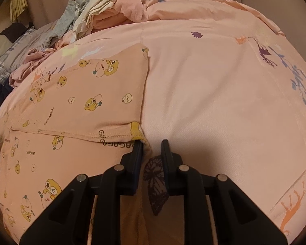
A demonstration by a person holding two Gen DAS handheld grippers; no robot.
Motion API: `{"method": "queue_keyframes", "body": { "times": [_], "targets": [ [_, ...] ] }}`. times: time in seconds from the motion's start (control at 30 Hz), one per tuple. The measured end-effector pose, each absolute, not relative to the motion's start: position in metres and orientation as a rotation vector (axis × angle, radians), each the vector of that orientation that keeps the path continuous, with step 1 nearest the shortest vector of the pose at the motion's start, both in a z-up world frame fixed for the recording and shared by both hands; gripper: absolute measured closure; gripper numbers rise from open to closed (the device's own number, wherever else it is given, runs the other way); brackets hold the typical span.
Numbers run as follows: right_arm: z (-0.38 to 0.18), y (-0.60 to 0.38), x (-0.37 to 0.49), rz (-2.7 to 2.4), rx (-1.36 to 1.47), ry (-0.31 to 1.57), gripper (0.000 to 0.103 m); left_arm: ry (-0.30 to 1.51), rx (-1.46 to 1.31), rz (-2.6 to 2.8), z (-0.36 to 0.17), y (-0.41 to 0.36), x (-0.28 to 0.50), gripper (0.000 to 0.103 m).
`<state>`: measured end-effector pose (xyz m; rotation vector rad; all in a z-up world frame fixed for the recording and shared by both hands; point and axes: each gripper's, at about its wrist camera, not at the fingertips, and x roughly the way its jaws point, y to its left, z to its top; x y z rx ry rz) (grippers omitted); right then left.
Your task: Fold small clothes
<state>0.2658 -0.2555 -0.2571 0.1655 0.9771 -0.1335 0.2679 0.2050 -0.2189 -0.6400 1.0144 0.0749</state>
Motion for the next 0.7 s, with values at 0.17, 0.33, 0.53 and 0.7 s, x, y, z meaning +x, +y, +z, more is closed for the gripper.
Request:
{"method": "queue_keyframes", "body": {
  "times": [0.17, 0.33, 0.53, 0.7],
  "targets": [
    [-0.257, -0.250, 0.269, -0.167, 0.126, 0.980, 0.084, 0.905, -1.012, 0.097, -0.232, 0.302, 0.221, 0.042],
    [-0.257, -0.250, 0.267, -0.187, 0.133, 0.969, 0.083, 0.840, -1.094, 0.193, -0.248, 0.339, 0.202, 0.042],
    [-0.257, -0.246, 0.267, -0.209, 0.118, 0.967, 0.083, 0.802, -1.164, 0.241, -0.265, 0.363, 0.224, 0.044],
    [-0.258, -0.246, 0.268, -0.209, 0.118, 0.966, 0.083, 0.886, -0.988, 0.363, -0.260, 0.359, 0.255, 0.087]
  ]
}}
